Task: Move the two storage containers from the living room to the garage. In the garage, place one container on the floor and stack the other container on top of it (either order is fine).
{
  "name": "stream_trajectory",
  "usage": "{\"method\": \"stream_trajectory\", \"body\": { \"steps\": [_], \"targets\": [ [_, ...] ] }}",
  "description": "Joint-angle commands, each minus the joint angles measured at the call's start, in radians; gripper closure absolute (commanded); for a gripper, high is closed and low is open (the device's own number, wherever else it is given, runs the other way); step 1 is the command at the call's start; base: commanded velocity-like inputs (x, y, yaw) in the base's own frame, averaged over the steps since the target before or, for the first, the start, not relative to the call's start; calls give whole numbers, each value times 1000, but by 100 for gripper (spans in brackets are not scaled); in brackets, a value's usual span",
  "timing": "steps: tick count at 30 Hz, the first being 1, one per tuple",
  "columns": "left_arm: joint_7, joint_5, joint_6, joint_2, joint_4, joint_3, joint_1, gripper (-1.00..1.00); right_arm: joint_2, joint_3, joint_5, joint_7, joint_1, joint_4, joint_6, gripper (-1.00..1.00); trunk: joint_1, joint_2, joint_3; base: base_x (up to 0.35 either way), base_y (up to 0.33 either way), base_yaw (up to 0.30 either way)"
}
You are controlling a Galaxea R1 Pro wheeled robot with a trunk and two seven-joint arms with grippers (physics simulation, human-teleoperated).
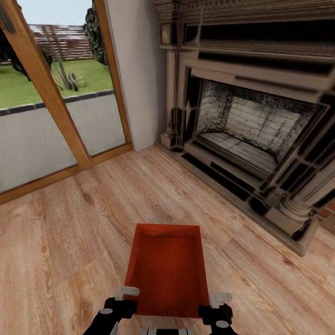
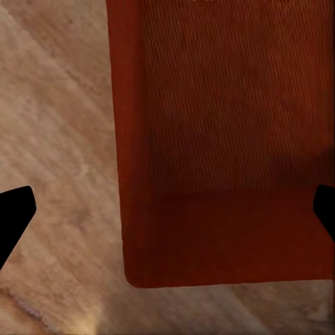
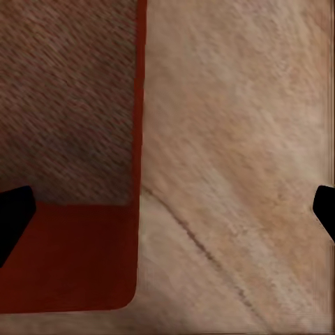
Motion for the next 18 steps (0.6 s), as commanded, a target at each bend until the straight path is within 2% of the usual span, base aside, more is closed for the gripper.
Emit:
{"method": "stream_trajectory", "body": {
  "steps": [1, 6, 13, 18],
  "targets": [
    [4, -7, 6, 0, -2, -3, 0, -100, -1, 8, -9, -9, -1, 0, -1, -100, 0, 0, -1, 0, 0, -58],
    [1, -7, 6, 2, -2, -4, 0, -100, -1, 8, -7, -11, -1, -1, -2, -100, 0, 0, -1, 41, 0, -13],
    [4, -7, 1, 5, -4, -4, 0, -100, -2, 9, -6, -8, -1, -1, -2, -100, 0, 0, -1, 209, 0, -1],
    [4, -7, -3, 4, -2, -4, 0, -100, -5, 10, -5, -5, -1, -1, -2, -100, 0, 0, -1, 22, 0, 0]
  ]
}}
